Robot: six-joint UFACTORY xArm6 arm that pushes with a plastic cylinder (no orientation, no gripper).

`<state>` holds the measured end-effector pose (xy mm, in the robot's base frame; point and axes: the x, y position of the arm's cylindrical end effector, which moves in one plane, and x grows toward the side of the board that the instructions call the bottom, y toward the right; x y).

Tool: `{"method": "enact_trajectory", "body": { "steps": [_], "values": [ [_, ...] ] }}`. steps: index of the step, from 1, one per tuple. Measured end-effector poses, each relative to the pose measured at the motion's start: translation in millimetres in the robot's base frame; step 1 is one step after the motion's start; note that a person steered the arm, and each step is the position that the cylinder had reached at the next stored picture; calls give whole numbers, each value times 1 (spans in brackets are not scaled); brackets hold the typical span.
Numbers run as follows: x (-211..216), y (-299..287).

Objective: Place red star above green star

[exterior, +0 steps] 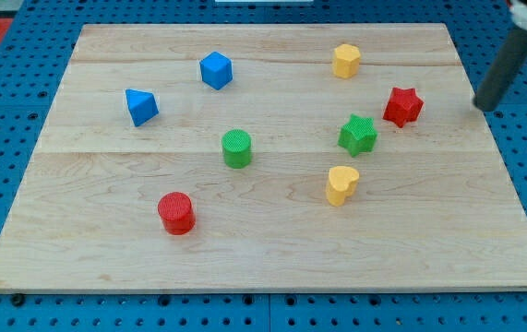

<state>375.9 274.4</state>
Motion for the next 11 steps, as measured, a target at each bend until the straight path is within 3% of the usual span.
{"method": "enact_trajectory", "body": {
  "steps": [2, 6, 8, 10, 11],
  "values": [
    [9, -52],
    [8, -4],
    [6, -17],
    [-15, -122],
    [0, -112]
  ]
}}
